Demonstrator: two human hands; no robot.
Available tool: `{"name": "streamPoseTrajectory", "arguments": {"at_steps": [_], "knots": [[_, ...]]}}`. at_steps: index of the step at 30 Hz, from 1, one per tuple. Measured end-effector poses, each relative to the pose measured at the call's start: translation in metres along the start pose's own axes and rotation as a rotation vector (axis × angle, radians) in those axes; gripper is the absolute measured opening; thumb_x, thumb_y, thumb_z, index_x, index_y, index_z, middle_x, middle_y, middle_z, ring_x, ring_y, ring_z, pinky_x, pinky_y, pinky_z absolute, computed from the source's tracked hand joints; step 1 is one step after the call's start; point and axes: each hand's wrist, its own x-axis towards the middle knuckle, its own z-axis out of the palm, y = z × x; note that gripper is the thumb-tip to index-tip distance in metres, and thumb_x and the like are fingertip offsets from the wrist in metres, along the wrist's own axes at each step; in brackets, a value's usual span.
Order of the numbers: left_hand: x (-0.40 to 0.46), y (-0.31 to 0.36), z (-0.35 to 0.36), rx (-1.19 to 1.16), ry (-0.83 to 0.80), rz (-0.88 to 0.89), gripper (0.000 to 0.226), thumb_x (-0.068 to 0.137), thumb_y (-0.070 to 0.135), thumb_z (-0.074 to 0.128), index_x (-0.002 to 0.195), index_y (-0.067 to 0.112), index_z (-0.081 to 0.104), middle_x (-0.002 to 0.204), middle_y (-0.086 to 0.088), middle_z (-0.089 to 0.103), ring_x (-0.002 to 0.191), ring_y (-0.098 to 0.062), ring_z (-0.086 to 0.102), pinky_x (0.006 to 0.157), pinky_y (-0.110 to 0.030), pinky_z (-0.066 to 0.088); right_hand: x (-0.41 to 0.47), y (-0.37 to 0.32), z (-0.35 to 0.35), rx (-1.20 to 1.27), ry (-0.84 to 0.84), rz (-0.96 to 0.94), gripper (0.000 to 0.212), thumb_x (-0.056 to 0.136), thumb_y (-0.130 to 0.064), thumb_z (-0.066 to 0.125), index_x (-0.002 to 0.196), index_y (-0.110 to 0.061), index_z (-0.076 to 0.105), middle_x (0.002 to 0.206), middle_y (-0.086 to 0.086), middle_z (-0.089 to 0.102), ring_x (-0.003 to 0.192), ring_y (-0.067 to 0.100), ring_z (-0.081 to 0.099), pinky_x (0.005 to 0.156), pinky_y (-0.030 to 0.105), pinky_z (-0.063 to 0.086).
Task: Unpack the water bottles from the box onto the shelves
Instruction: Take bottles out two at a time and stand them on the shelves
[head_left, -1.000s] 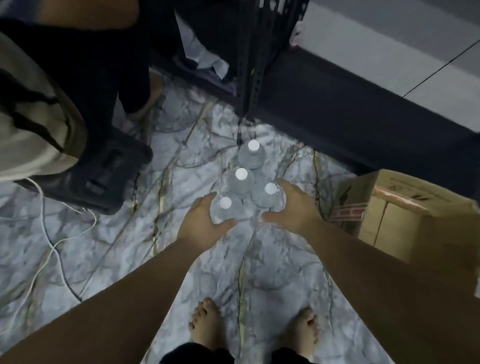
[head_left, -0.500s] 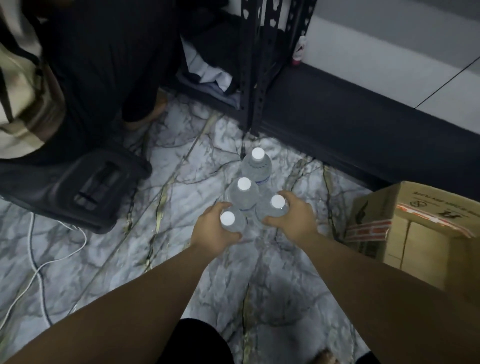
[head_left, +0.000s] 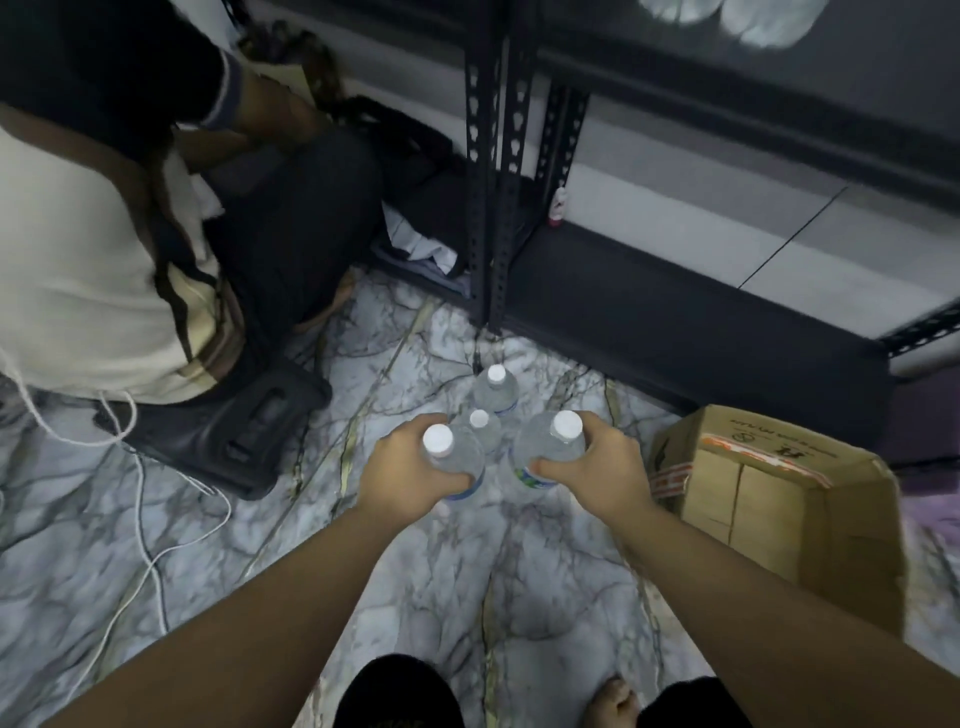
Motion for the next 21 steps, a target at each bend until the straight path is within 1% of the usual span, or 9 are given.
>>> {"name": "streamPoseTrajectory", "arguments": {"at_steps": [2,4,7,9,11,14,18,19,21], "knots": [[-0.016,0.032,-0.03,-0.012,-0.01,0.015,0.077,0.064,0.032,0.097,0.134,0.031,0.065,0.122,0.014,0.068,0.112,-0.012,0.064,0.092,-0.031,0.055,-0.019,-0.035,-0.031,-0.003,0.016,-0.023,0.056,0.068,-0.037,0.097,0.118,-0.034,0.07,0.097,-0.021,0.071,0.087,-0.002,0.067,0.075,0.011,0.05],[-0.034,0.068,-0.063,-0.02,0.004,0.038,0.078,0.062,0.031,0.097,0.134,0.031,0.065,0.121,0.014,0.068,0.112,-0.013,0.065,0.091,-0.031,0.054,-0.039,-0.073,-0.062,0.011,0.041,-0.041,0.053,0.066,-0.035,0.098,0.113,-0.033,0.072,0.096,-0.021,0.074,0.088,-0.004,0.068,0.071,0.007,0.048],[-0.059,0.123,-0.108,-0.011,0.03,0.086,0.076,0.063,0.031,0.097,0.132,0.035,0.064,0.118,0.015,0.066,0.108,-0.011,0.062,0.086,-0.027,0.05,-0.07,-0.125,-0.109,0.053,0.094,-0.069,0.053,0.064,-0.031,0.099,0.111,-0.03,0.074,0.1,-0.017,0.077,0.092,0.003,0.072,0.078,0.025,0.055],[-0.074,0.159,-0.136,-0.02,0.045,0.113,0.07,0.064,0.033,0.096,0.123,0.041,0.06,0.111,0.022,0.066,0.105,-0.01,0.064,0.081,-0.024,0.05,-0.089,-0.158,-0.14,0.092,0.132,-0.111,0.053,0.064,-0.03,0.1,0.11,-0.031,0.073,0.102,-0.015,0.077,0.093,0.001,0.071,0.081,0.03,0.057],[-0.089,0.196,-0.16,-0.01,0.074,0.148,0.065,0.061,0.042,0.094,0.115,0.044,0.058,0.106,0.026,0.066,0.101,-0.01,0.067,0.079,-0.032,0.056,-0.105,-0.19,-0.172,0.114,0.158,-0.154,0.055,0.062,-0.037,0.099,0.111,-0.035,0.072,0.105,-0.013,0.076,0.095,0.003,0.071,0.084,0.035,0.06],[-0.11,0.252,-0.192,-0.027,0.129,0.211,0.063,0.058,0.049,0.091,0.113,0.043,0.06,0.104,0.024,0.069,0.097,-0.005,0.068,0.079,-0.037,0.058,-0.125,-0.233,-0.219,0.137,0.194,-0.224,0.058,0.058,-0.05,0.094,0.11,-0.04,0.071,0.109,-0.011,0.074,0.098,0.006,0.072,0.086,0.038,0.061],[-0.133,0.324,-0.225,-0.081,0.178,0.304,0.052,0.058,0.045,0.092,0.102,0.041,0.065,0.094,0.022,0.073,0.086,0.005,0.068,0.068,-0.026,0.051,-0.15,-0.28,-0.277,0.186,0.261,-0.315,0.052,0.062,-0.042,0.099,0.106,-0.04,0.071,0.109,-0.009,0.073,0.098,0.006,0.072,0.084,0.036,0.06],[-0.139,0.341,-0.232,-0.099,0.186,0.333,0.048,0.058,0.044,0.092,0.097,0.04,0.065,0.091,0.021,0.073,0.084,0.005,0.068,0.067,-0.026,0.05,-0.155,-0.29,-0.291,0.194,0.279,-0.337,0.05,0.063,-0.04,0.099,0.103,-0.041,0.07,0.107,-0.008,0.072,0.096,0.007,0.072,0.083,0.036,0.059],[-0.149,0.37,-0.243,-0.14,0.211,0.379,0.044,0.057,0.042,0.093,0.092,0.036,0.066,0.089,0.019,0.074,0.082,0.002,0.069,0.068,-0.029,0.052,-0.165,-0.308,-0.316,0.209,0.317,-0.361,0.049,0.061,-0.048,0.097,0.101,-0.04,0.068,0.106,-0.004,0.071,0.097,0.011,0.071,0.084,0.04,0.06]]}}
